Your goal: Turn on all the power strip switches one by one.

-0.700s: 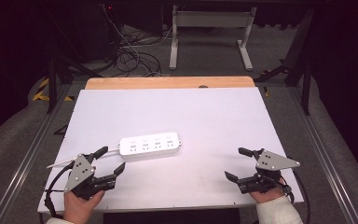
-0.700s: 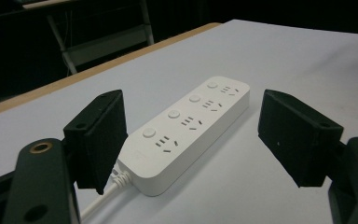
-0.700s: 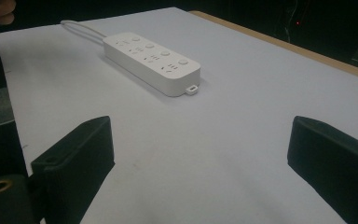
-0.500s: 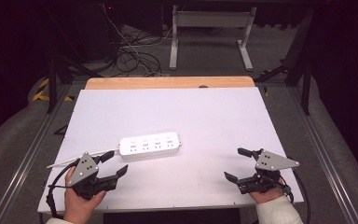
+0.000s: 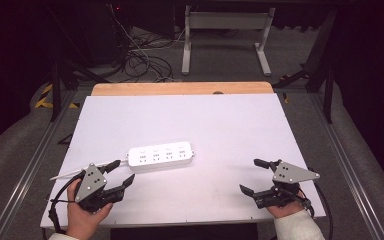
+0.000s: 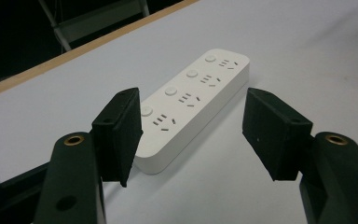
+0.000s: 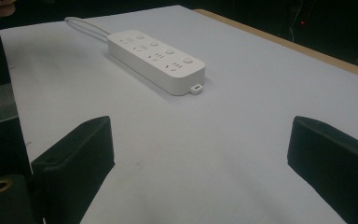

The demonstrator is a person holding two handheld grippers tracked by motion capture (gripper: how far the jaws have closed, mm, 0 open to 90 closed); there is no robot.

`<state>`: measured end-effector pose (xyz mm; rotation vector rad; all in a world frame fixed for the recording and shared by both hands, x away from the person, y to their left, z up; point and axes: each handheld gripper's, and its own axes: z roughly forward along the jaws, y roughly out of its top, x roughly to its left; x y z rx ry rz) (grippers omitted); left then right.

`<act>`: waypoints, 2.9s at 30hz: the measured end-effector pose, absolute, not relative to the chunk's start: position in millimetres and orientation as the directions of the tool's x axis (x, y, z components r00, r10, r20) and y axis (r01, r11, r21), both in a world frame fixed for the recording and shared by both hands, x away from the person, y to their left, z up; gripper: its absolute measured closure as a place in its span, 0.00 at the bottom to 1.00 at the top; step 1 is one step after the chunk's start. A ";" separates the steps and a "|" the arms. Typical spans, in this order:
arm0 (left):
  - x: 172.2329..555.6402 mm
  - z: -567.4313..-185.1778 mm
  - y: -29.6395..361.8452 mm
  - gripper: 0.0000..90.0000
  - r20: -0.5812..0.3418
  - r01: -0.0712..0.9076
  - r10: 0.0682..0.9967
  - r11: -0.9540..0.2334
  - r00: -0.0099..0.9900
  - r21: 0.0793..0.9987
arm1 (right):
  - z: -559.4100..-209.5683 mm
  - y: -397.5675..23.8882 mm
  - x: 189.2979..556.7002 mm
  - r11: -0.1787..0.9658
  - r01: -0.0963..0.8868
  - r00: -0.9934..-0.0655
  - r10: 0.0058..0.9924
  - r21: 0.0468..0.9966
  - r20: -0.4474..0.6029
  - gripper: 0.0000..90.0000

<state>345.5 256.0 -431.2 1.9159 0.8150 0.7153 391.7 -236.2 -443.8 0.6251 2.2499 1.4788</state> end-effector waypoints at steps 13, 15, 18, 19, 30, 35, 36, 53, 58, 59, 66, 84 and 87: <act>353.7 -411.7 256.3 0.58 0.149 0.289 0.794 -0.380 0.589 0.879 | -444.4 -234.7 392.2 0.354 0.157 -0.831 0.552 0.922 -0.070 0.08; 355.3 -408.4 255.6 0.61 0.154 0.291 0.794 -0.385 0.588 0.876 | -444.5 -234.4 392.3 0.356 0.158 -0.832 0.550 0.921 -0.070 0.08; 360.1 -403.4 253.6 0.61 0.144 0.306 0.788 -0.391 0.598 0.868 | -444.7 -234.1 392.3 0.359 0.157 -0.833 0.549 0.920 -0.072 0.08; 361.7 -402.1 253.0 0.62 0.136 0.310 0.788 -0.386 0.600 0.869 | -444.6 -234.1 392.3 0.360 0.157 -0.833 0.549 0.920 -0.072 0.08; 379.4 -391.3 245.9 0.63 0.113 0.334 0.778 -0.390 0.618 0.858 | -445.3 -233.4 393.0 0.360 0.161 -0.837 0.544 0.919 -0.066 0.08; 384.9 -386.5 238.0 0.64 0.145 0.333 0.781 -0.416 0.607 0.846 | -445.6 -233.0 393.3 0.362 0.164 -0.837 0.543 0.918 -0.064 0.08; 386.4 -385.8 236.4 0.64 0.150 0.333 0.779 -0.422 0.609 0.843 | -445.6 -233.0 393.3 0.362 0.164 -0.837 0.543 0.918 -0.064 0.08; 413.9 -386.8 223.5 0.91 0.060 0.415 0.767 -0.409 0.639 0.812 | -445.9 -232.4 393.6 0.368 0.165 -0.843 0.535 0.915 -0.063 0.08; 419.4 -388.3 224.3 1.00 0.047 0.436 0.770 -0.408 0.636 0.802 | -445.9 -232.6 393.6 0.369 0.165 -0.843 0.534 0.914 -0.063 0.08; 422.3 -389.6 224.1 1.00 0.031 0.450 0.770 -0.406 0.638 0.795 | -445.9 -232.6 393.6 0.369 0.166 -0.844 0.533 0.914 -0.062 0.08; 434.2 -394.3 225.0 1.00 0.020 0.488 0.776 -0.416 0.631 0.767 | -445.9 -232.6 393.5 0.370 0.166 -0.845 0.532 0.914 -0.062 0.09; 478.8 -427.3 217.8 1.00 0.022 0.600 0.819 -0.438 0.573 0.669 | -445.3 -233.1 392.7 0.366 0.155 -0.845 0.530 0.917 -0.069 0.09; 483.1 -429.8 219.1 1.00 0.017 0.621 0.827 -0.435 0.562 0.652 | -445.5 -233.1 392.8 0.366 0.156 -0.846 0.529 0.918 -0.067 0.09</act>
